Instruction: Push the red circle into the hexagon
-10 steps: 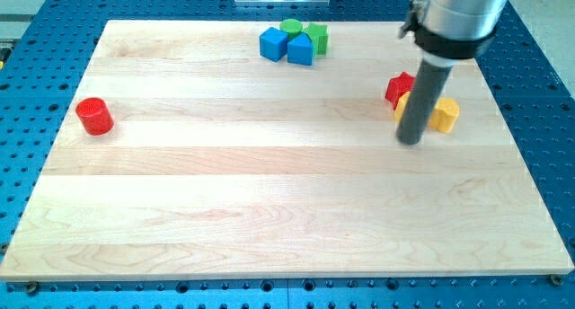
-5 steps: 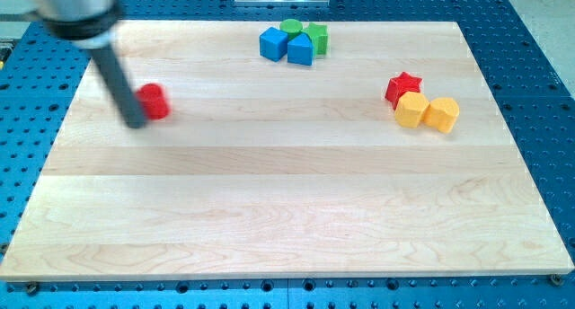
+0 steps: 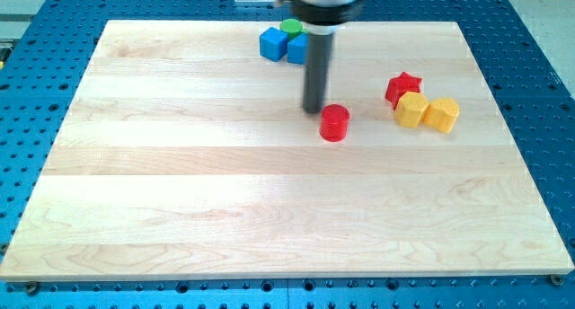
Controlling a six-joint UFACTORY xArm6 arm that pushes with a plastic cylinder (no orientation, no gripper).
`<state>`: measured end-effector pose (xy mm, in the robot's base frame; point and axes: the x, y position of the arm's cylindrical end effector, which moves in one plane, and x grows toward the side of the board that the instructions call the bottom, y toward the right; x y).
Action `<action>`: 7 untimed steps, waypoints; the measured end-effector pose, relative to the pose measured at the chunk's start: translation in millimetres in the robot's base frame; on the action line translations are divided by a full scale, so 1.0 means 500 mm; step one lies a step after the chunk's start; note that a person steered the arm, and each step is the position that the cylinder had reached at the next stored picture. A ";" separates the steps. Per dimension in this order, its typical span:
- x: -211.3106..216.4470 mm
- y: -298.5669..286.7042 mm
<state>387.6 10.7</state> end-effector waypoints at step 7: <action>-0.040 0.176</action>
<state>367.8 98.6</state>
